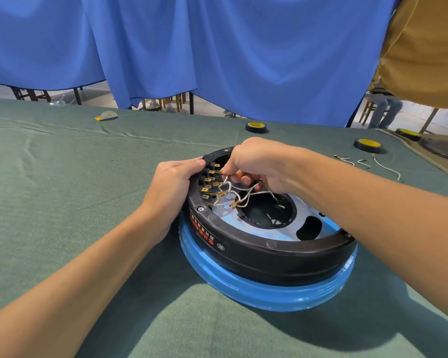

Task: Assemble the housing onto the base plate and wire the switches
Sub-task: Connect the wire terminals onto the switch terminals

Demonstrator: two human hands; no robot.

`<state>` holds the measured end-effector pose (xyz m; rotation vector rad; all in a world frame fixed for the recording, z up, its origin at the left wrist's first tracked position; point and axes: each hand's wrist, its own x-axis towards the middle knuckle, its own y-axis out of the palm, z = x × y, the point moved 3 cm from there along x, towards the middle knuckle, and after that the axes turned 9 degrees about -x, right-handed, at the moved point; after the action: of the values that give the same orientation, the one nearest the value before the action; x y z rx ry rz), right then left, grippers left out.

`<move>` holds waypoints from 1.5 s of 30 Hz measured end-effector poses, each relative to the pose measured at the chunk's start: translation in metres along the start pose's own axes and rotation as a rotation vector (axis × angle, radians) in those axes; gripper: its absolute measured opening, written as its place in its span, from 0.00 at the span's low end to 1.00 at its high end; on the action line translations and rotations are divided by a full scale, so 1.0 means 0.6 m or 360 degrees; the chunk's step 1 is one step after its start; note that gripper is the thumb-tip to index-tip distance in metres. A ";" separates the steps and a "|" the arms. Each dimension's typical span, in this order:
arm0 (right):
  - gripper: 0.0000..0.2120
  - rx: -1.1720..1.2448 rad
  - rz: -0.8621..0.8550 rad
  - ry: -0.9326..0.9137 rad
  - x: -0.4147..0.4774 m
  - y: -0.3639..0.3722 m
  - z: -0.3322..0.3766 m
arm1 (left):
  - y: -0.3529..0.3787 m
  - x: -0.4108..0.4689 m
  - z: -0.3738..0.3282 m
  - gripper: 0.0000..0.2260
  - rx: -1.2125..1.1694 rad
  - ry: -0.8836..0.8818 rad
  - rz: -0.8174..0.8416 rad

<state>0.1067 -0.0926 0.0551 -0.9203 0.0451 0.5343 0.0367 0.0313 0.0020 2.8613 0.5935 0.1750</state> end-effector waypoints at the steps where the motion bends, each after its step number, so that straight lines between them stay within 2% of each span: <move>1: 0.06 0.0005 0.0002 0.0001 -0.001 0.001 0.001 | 0.000 0.000 0.000 0.15 0.0008 -0.0002 -0.0002; 11: 0.07 -0.0042 -0.0069 -0.0085 -0.008 0.004 0.002 | 0.003 -0.003 -0.002 0.13 -0.0032 -0.0007 -0.0010; 18: 0.12 -0.0410 -0.0221 -0.0347 -0.018 -0.001 0.007 | 0.003 -0.006 -0.004 0.13 -0.0047 -0.0009 -0.0016; 23: 0.09 -0.0539 -0.0301 -0.0607 -0.048 -0.009 0.009 | 0.003 -0.007 -0.006 0.14 -0.0035 0.0017 0.0020; 26: 0.03 -0.0643 -0.0234 -0.0723 -0.067 -0.004 0.013 | 0.003 -0.008 -0.008 0.15 -0.0038 0.0047 0.0023; 28: 0.02 -0.0711 -0.0223 -0.0727 -0.070 0.003 0.013 | 0.002 -0.008 -0.007 0.15 -0.0039 0.0049 0.0011; 33: 0.04 -0.0703 -0.0317 -0.0749 -0.067 0.005 0.009 | 0.003 -0.008 -0.007 0.15 -0.0037 0.0044 0.0000; 39: 0.04 -0.0467 -0.0289 -0.0678 -0.053 -0.002 0.005 | 0.002 -0.007 -0.008 0.14 -0.0054 0.0021 -0.0023; 45: 0.02 -0.0700 -0.0362 -0.0707 -0.047 0.004 0.015 | 0.005 -0.010 -0.011 0.15 -0.0060 0.0018 -0.0017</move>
<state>0.0797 -0.0964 0.0660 -1.1952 -0.5930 0.5346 0.0312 0.0275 0.0083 2.8223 0.6014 0.1983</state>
